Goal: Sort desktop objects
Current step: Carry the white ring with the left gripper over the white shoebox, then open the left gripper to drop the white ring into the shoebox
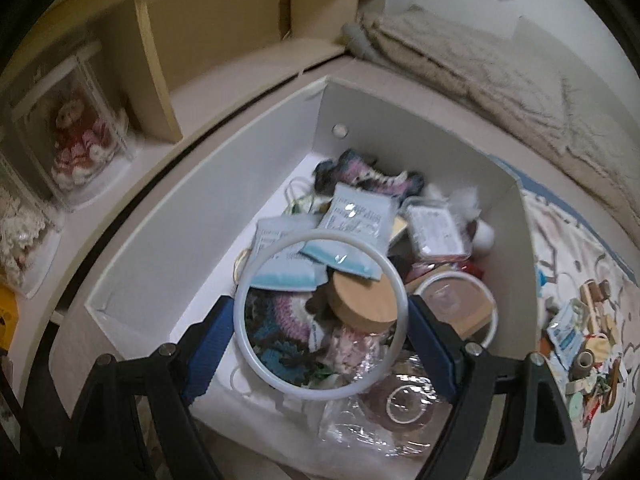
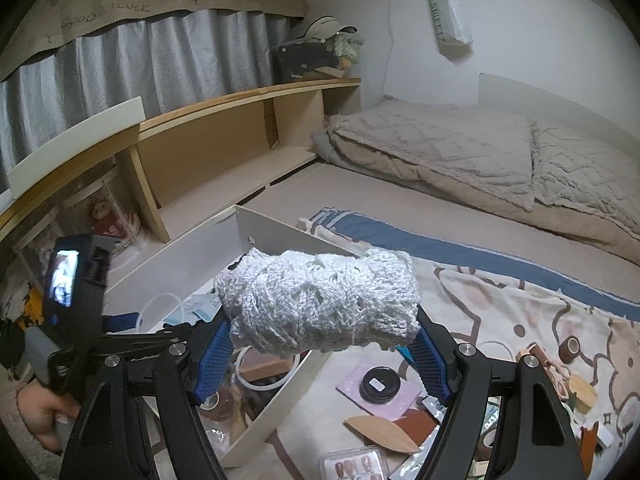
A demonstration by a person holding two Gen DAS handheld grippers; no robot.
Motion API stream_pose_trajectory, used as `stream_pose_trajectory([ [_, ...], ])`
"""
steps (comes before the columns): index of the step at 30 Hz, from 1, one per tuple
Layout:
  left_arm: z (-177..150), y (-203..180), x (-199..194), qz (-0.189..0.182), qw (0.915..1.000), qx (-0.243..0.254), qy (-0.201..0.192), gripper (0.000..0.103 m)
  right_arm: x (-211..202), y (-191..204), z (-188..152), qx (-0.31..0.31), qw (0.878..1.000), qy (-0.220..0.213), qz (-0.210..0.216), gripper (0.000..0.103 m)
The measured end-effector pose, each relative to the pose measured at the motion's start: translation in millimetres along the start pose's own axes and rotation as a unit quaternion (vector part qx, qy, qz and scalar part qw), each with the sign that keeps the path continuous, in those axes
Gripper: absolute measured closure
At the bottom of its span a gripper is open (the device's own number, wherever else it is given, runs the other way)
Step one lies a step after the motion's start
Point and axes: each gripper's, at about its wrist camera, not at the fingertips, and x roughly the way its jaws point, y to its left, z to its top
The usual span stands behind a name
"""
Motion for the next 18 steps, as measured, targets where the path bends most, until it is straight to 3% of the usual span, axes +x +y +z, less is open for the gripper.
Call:
stream_pose_trajectory([
  [9,5,2,15,0.060,0.9981,0.014,-0.008,0.017,11,4,-5,-0.005,1.000,0.012,0.003,0.024],
  [13,9,6,15,0.044,0.9990,0.001,-0.008,0.009,15,3,-6,-0.005,1.000,0.013,0.001,0.024],
  [18,8,4,11,0.037,0.9993,0.004,-0.011,0.008,20,1,-6,-0.002,1.000,0.016,0.000,0.024],
])
